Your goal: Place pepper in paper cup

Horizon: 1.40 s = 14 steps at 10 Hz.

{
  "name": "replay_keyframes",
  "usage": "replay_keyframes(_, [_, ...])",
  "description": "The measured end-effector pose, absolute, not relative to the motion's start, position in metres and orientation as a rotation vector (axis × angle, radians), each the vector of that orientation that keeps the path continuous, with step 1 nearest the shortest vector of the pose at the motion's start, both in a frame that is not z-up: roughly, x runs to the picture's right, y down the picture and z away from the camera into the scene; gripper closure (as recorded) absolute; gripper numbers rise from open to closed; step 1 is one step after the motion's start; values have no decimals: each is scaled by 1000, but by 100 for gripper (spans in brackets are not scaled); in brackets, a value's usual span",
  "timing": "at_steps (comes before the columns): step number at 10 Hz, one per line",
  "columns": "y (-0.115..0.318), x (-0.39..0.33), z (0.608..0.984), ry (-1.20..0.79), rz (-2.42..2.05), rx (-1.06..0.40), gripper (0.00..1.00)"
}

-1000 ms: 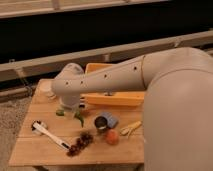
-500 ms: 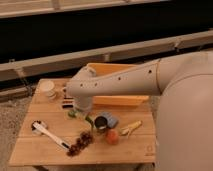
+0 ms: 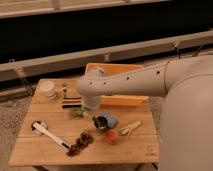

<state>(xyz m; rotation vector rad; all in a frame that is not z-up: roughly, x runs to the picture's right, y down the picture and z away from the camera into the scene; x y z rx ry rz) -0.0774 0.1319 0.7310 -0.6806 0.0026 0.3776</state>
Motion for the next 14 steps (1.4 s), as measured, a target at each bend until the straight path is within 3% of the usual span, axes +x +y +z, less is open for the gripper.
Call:
replay_keyframes(10, [158, -36, 730, 125, 423, -731, 100])
replay_keyframes(12, [164, -26, 734, 153, 454, -739, 91])
replay_keyframes(14, [170, -18, 739, 172, 477, -745, 71])
